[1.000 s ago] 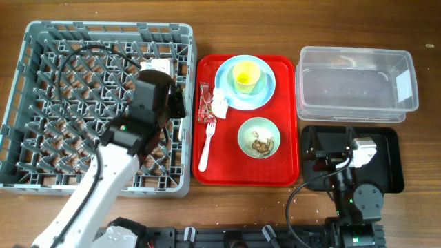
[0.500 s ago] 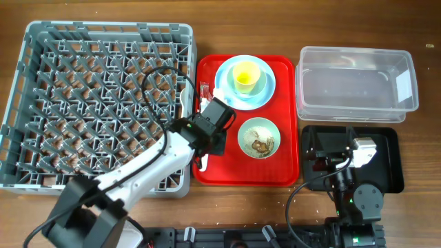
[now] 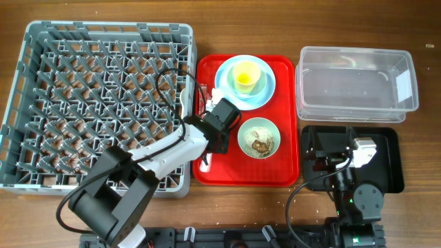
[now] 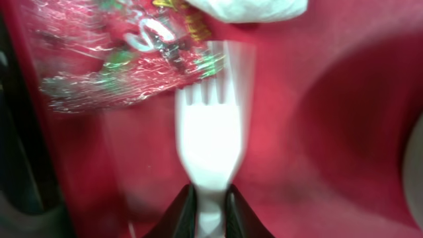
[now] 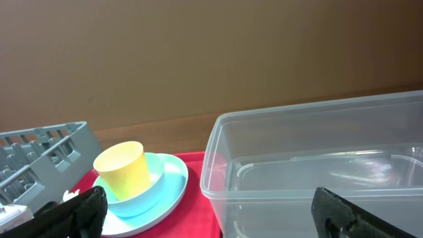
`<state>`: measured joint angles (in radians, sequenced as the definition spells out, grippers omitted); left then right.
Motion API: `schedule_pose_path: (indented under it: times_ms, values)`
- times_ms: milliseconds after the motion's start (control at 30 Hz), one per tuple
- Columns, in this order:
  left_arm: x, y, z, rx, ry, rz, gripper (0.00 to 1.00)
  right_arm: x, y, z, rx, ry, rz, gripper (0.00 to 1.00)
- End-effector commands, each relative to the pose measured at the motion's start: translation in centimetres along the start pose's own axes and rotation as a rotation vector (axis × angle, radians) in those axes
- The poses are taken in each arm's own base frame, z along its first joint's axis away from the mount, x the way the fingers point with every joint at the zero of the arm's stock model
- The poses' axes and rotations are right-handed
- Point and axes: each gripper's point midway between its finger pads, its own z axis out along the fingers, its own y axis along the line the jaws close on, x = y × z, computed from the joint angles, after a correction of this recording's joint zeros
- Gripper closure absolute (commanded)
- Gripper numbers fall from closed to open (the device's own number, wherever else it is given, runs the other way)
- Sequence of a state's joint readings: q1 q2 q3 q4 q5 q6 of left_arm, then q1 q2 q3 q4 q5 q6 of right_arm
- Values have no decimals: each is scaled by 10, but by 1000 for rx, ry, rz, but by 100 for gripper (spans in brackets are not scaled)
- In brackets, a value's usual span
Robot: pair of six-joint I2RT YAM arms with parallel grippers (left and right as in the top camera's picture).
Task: Sort waste into correct bins and load items into the dishwasher rack
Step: 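Place the fork into the rack beside the spoon with left gripper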
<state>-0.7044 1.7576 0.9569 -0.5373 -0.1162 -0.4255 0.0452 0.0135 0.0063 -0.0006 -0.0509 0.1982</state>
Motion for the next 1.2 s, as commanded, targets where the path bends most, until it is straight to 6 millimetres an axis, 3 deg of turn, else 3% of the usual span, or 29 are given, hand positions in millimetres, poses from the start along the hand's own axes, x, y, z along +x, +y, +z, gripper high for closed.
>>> schedule_pose_path:
  times_ms: [0,67,167,233,333,400,433,533,667,833,1033,1067,1133,1167]
  values:
    - [7,-10,4,3,15,26,90,-2,-1,0,9,-10,11,0]
    - [-3,-15,-7,23,-20,25,96,-2,-1,0,9,-10,11,0]
    - [-32,-25,-48,88,-136,13,96,-2,-1,0,9,-10,11,0]
    - [-54,-22,-91,106,-270,-6,96,-2,-1,0,9,-10,11,0]
    - [-75,16,-149,-5,-468,-34,96,-2,-1,0,9,-10,11,0]
    - [-83,45,-170,-92,-544,-58,96,-2,-1,0,9,-10,11,0]
    - [-89,69,-179,-155,-569,-69,96,-2,-1,0,9,-10,11,0]
    - [-92,105,-171,-217,-532,-131,96,-2,-1,0,8,-10,11,0]
    - [-88,122,-137,-206,-414,-173,96,-2,-1,0,9,-10,11,0]
    - [-81,113,-96,-168,-293,-154,96,-2,-1,0,9,-10,11,0]
    - [-81,114,-82,-181,-269,-152,96,-2,-1,0,9,-10,11,0]
    - [-81,114,-82,-181,-269,-152,94,-2,-1,0,9,-10,11,0]
    - [-81,114,-82,-181,-269,-152,71,-2,-1,0,9,-10,12,0]
    - [-82,116,-82,-188,-272,-153,66,-2,-1,0,9,-10,11,0]
